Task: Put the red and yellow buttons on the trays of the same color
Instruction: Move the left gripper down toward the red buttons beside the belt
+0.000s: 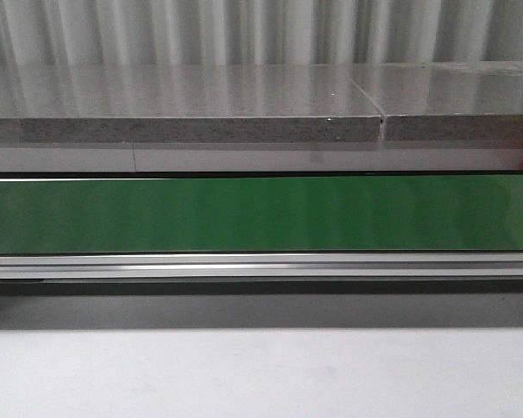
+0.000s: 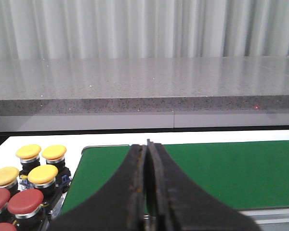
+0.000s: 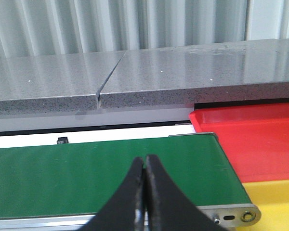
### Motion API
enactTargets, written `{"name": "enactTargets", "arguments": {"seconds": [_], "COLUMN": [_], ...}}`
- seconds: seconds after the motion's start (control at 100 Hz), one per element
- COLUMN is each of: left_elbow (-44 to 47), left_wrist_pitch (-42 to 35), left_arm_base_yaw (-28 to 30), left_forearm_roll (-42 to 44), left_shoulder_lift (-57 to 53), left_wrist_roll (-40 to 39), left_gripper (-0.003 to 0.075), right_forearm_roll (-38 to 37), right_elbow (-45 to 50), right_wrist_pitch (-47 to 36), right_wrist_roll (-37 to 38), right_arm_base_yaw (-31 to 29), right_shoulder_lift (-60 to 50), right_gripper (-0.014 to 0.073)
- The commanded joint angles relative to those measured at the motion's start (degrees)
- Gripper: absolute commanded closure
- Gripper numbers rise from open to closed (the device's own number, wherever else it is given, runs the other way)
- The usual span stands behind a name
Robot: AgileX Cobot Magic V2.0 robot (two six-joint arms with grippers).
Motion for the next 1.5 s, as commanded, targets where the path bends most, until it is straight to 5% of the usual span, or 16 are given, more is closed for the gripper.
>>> {"name": "enactTargets", "arguments": {"seconds": [0.0,0.56,0.85,1.02,1.11,1.31,1.49], "left_elbow": [2.95,-5.06,-19.14,-23.84,-25.03,-27.21,-29.36], "left_wrist_pitch": [-4.76,0.06,20.63,26.11,26.33,26.33,28.08], "left_arm_base_yaw": [0.11,0.11,0.00,0.00,0.00,0.00,0.00], "left_forearm_roll": [-0.52,-0.52,-0.51,-0.26,-0.39,-0.77,-0.77], "left_shoulder_lift": [-2.29,-2.29,1.66,7.09,10.12,15.85,21.41], "left_wrist_roll": [-0.11,-0.11,-0.11,-0.11,-0.11,-0.11,-0.34], "left_gripper": [0.0741,0.0741,0.0741,0.0729,0.0635,0.0252,0.0219], "right_forearm_roll": [-0.11,-0.11,-0.11,-0.11,-0.11,-0.11,-0.11], "right_elbow": [-0.98,-0.98,-0.98,-0.98,-0.98,-0.98,-0.98], "right_wrist_pitch": [-4.46,-4.46,-4.46,-4.46,-4.46,-4.46,-4.46], "right_wrist_roll": [-0.19,-0.19,-0.19,-0.19,-0.19,-0.19,-0.19], "right_arm_base_yaw": [-0.23,-0.23,-0.23,-0.23,-0.23,-0.23,-0.23], "right_shoulder_lift": [-0.69,-0.69,-0.69,-0.69,-0.69,-0.69,-0.69], "right_gripper": [0.0662,0.0662,0.0662,0.0662,0.0662,0.0662,0.0662]}}
